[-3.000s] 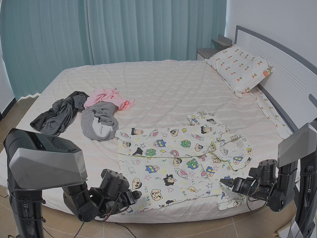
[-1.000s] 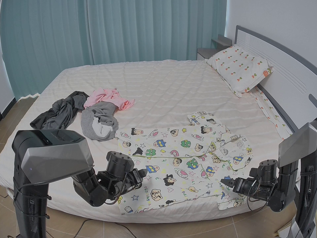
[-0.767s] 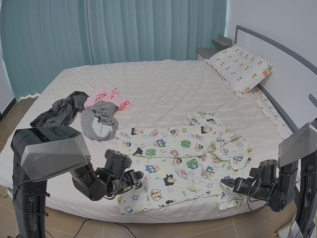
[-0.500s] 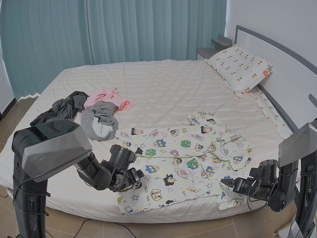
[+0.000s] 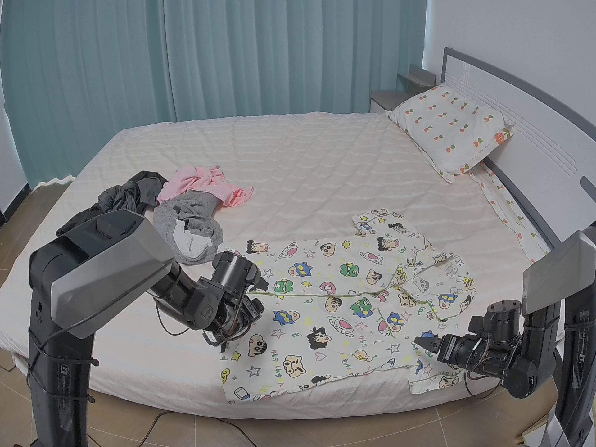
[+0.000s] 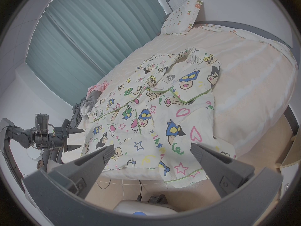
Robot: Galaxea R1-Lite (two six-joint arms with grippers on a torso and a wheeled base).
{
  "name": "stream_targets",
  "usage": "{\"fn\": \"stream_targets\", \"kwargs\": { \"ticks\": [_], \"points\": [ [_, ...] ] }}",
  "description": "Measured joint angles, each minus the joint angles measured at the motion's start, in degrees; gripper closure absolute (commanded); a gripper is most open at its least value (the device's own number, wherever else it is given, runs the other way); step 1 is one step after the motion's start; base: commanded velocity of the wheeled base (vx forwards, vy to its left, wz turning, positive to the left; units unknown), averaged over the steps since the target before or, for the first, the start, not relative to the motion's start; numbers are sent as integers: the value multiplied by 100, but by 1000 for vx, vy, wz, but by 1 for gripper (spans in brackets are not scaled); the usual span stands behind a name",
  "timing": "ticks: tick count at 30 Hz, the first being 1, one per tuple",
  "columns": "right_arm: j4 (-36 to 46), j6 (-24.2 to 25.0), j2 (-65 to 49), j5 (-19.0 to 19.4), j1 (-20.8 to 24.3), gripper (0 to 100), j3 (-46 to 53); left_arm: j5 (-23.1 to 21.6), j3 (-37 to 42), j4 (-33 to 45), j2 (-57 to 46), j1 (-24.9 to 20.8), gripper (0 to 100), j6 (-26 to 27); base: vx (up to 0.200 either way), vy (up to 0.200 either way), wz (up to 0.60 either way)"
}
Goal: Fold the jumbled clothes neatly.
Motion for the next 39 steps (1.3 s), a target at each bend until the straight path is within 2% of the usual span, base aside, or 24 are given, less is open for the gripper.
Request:
{"fn": "stream_targets", "kwargs": {
  "ticks": [5, 12, 15, 21, 27, 35, 39],
  "points": [
    [0, -1, 4, -2, 2, 0, 0, 283, -96, 316, 116, 0, 0, 356, 0, 0, 0],
    [0, -1, 4, -6, -2, 0, 0, 463, -566, 1192, 288, -35, 0, 457, 0, 0, 0],
    [0, -1, 1, -4, -9, 0, -5, 483, -728, 1315, 345, -110, 0, 547, 0, 0, 0],
    [0, -1, -5, -2, -18, 0, -6, 490, -840, 1518, 397, -271, 0, 797, 0, 0, 0],
    [0, 0, -10, -2, -22, 0, -6, 466, -1204, 2216, 414, -433, 0, 835, 0, 0, 0],
    [0, -1, -18, -2, -29, 0, -6, 26, -1554, 2254, 425, -499, 0, 650, 0, 0, 0],
    [0, -1, -18, -4, -29, 0, -6, 69, -1591, 2236, 475, -529, 0, 690, 0, 0, 0]
  ]
}}
